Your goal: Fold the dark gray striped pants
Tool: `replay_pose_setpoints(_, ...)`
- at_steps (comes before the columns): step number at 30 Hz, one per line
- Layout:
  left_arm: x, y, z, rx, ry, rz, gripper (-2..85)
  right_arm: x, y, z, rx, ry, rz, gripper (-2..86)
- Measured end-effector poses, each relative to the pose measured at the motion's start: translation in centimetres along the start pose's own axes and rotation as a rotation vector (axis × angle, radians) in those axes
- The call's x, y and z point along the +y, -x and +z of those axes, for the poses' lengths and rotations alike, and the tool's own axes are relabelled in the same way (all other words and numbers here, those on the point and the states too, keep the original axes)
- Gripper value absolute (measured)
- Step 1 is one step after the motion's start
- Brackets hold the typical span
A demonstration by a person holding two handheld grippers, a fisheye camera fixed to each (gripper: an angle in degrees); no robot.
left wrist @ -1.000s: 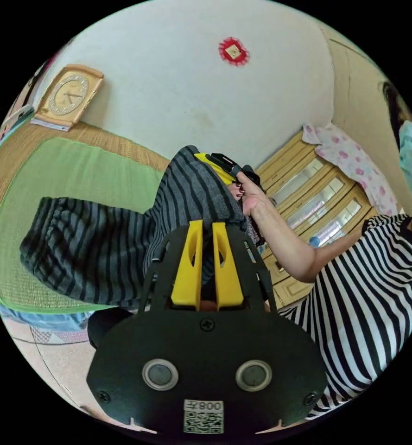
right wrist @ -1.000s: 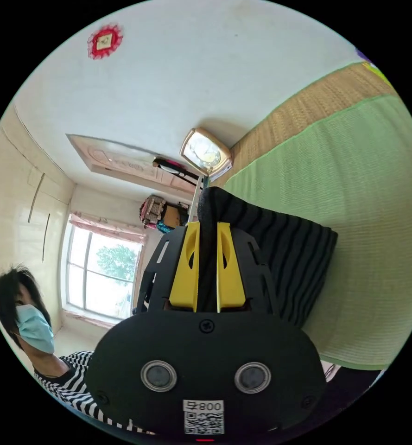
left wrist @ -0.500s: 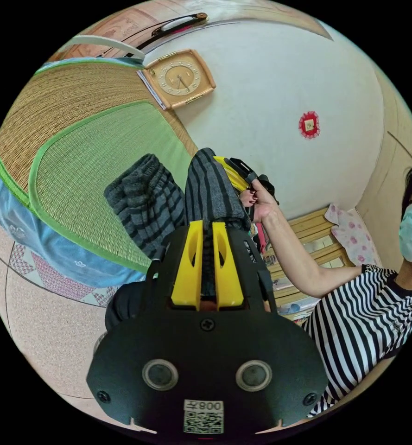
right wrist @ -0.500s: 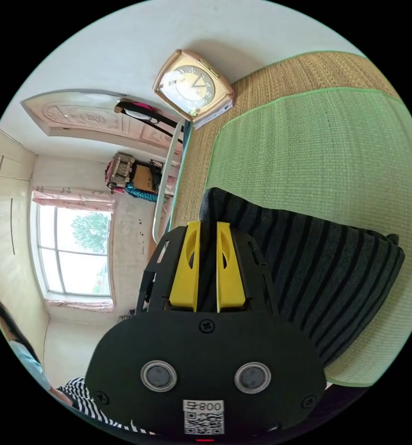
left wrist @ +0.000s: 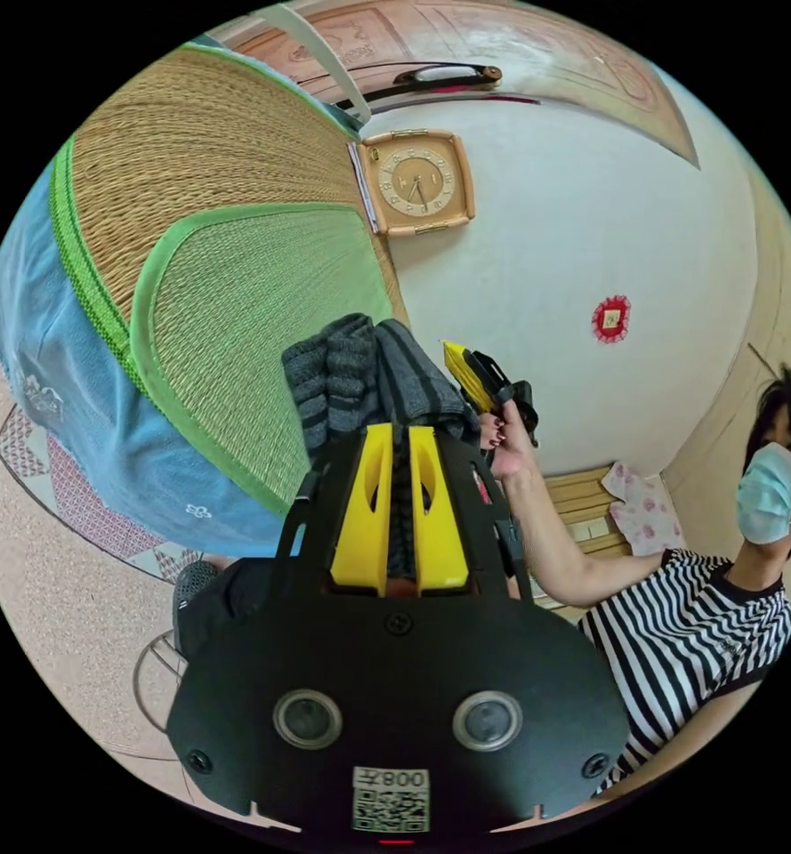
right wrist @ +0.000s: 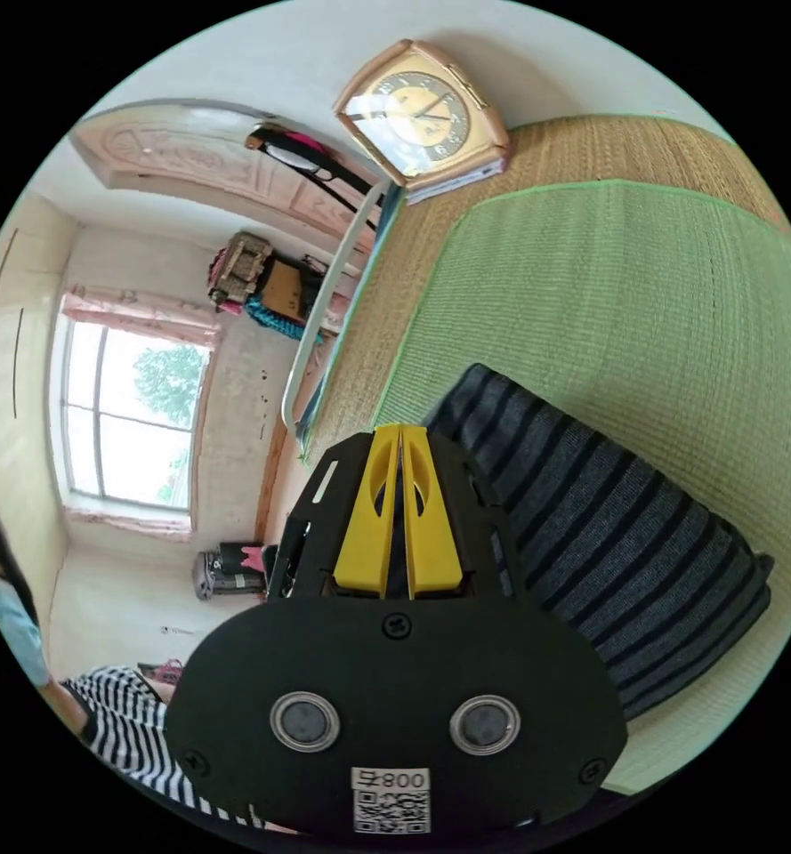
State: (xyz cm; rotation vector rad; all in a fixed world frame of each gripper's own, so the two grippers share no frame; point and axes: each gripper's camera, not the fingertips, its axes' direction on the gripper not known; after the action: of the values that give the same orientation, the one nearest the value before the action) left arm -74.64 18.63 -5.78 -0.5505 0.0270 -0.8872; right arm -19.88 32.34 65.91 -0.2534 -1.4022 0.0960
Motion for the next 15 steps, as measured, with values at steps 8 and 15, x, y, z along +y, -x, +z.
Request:
replay_pose_setpoints(8,-3.1,0.8,-2.0,-0.116,-0.040,-0.074,2.2,2.7,1.4,7.8,0.035,0.114,-0.170,0.0)
replay_pose_setpoints(15,-2.1,-2.5,-5.5,-0.220,-0.207,0.024,0.5,2.7,1.0,17.5,0.231,0.253,-0.232,0.1)
